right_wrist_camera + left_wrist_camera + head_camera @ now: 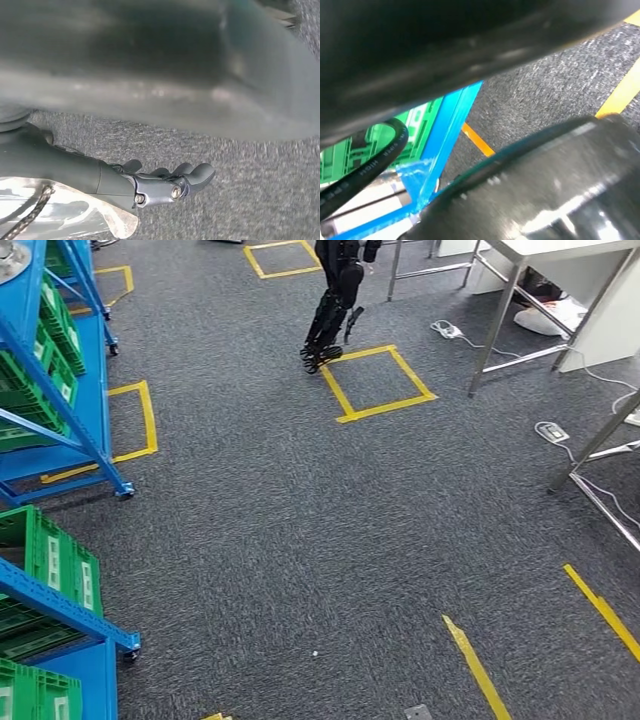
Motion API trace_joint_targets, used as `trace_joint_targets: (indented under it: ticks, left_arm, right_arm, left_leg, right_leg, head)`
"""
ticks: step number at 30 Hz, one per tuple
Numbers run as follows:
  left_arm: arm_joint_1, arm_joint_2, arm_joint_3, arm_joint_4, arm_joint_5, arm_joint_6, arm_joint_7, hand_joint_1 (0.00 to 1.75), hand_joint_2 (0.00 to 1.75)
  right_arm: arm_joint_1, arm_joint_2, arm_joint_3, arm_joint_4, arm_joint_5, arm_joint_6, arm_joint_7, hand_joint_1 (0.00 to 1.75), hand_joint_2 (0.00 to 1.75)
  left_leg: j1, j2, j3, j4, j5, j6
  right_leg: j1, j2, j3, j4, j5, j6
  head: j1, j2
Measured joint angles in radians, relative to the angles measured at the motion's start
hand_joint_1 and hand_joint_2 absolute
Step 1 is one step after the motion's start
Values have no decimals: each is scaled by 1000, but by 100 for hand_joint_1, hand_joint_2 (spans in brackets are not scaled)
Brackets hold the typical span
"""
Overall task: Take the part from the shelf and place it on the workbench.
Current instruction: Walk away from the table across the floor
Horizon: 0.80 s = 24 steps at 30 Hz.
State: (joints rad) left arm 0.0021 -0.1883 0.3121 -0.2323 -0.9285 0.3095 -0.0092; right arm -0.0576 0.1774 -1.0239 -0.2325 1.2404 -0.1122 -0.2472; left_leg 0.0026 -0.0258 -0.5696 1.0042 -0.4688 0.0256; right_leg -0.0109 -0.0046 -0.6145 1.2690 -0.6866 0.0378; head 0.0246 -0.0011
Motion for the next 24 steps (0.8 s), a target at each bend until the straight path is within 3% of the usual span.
trace_joint_targets:
  ticks: [1, 2, 3, 5, 7, 9, 11, 13, 14, 15, 16, 17, 18, 20, 22, 24]
  left_arm:
    - [0, 0, 0, 0, 0, 0, 0, 0, 0]
    - [0, 0, 1, 0, 0, 0, 0, 0, 0]
    - [0, -1, 1, 0, 0, -1, 0, 0, 0]
    - [-2, -3, 1, 0, 0, -2, 0, 0, 0]
    - [-3, -5, 1, 0, 0, -3, 0, 0, 0]
    - [-1, -6, 3, -1, -2, -3, 0, 0, 0]
    - [0, -6, 6, -1, -4, -3, 0, 0, 0]
    - [-1, -5, 8, -1, -5, -2, 0, 0, 0]
    - [-2, -4, 9, -2, -5, -2, 0, 0, 0]
    - [-2, -4, 10, -2, -5, -3, 0, 0, 0]
    - [-1, -4, 12, -2, -5, -3, 0, 0, 0]
    - [1, -4, 14, -2, -6, -3, 0, 0, 0]
    - [2, -3, 15, -3, -6, -3, 0, 0, 0]
    - [2, -3, 16, -3, -10, -4, 0, 0, 0]
    - [0, -3, 17, -4, -13, -4, -1, 0, 0]
    - [2, -3, 19, -4, -15, -5, -2, 0, 0]
  right_arm:
    - [2, 0, 0, 0, 0, 0, 0, 0, 0]
    - [3, 0, 0, 0, 0, 0, 0, 0, 0]
    - [3, 0, 0, 0, 0, 0, 0, 0, 0]
    - [3, -1, 0, 0, 0, 0, 0, 0, 0]
    - [3, -2, 0, 0, 0, 0, 0, 0, 0]
    - [3, -2, 0, 0, 0, 0, 0, 0, 0]
    - [2, -1, 0, 0, 0, -1, -1, 0, 0]
    - [3, -1, 0, 0, -1, -1, -1, 0, 0]
    - [5, -1, 0, 0, -1, -1, -1, 0, 0]
    - [6, -1, 0, 0, -1, -1, -1, 0, 0]
    - [6, -1, 0, 0, -1, -1, -1, 0, 0]
    - [6, -1, 0, 0, -1, -1, -1, 0, 0]
    - [5, -1, 0, 0, -1, -1, -1, 0, 0]
    - [4, -1, 0, 0, -1, -1, -1, 0, 0]
    - [2, -1, 0, 0, -1, -1, -1, 0, 0]
    - [-2, -1, 0, 0, 0, -2, -1, 0, 0]
  left_leg:
    - [-3, -15, 1, 0, 0, 0]
    - [-5, -30, 2, 0, 0, 1]
    - [-7, -44, 4, 0, 0, 1]
    - [-8, -69, 4, 2, 0, -1]
    - [-4, -91, -3, 3, 3, -9]
    - [0, -111, -10, 1, 8, -23]
    - [-3, -80, -24, 29, -12, -33]
    - [-4, -18, -70, 132, -72, -42]
    - [-2, 0, -100, 199, -104, -47]
    - [1, 9, -123, 251, -122, -51]
    - [4, 14, -132, 272, -122, -55]
    - [7, 19, -121, 253, -104, -58]
    - [10, 28, -91, 199, -72, -61]
    - [10, 69, -19, 63, -18, -59]
    - [5, 90, 13, 2, -7, -45]
    - [1, 71, 12, 0, -9, -29]
  right_leg:
    - [1, 3, -14, 12, 13, -4]
    - [2, 7, -10, -17, 45, -10]
    - [2, 17, 12, -81, 90, -16]
    - [3, 67, 61, -213, 154, -27]
    - [5, 98, 85, -266, 168, -30]
    - [6, 78, 92, -275, 174, -33]
    - [3, 50, 101, -291, 182, -40]
    - [4, 16, 108, -299, 184, -46]
    - [5, -2, 109, -299, 182, -48]
    - [6, -19, 109, -299, 181, -49]
    - [6, -35, 110, -299, 179, -49]
    - [6, -48, 111, -298, 177, -47]
    - [5, -61, 113, -297, 174, -45]
    - [7, -83, 115, -291, 166, -35]
    - [11, -101, 115, -286, 156, -24]
    - [10, -117, 125, -287, 150, -14]
  head:
    - [0, 0]
    - [0, 0]
    - [0, 0]
    - [-1, 0]
    - [-1, 0]
    - [-1, 0]
    - [-4, 0]
    - [-8, 0]
    - [-9, 0]
    - [-9, 0]
    - [-9, 0]
    - [-9, 0]
    - [-9, 0]
    - [-9, 0]
    - [-5, 0]
    - [-2, 0]
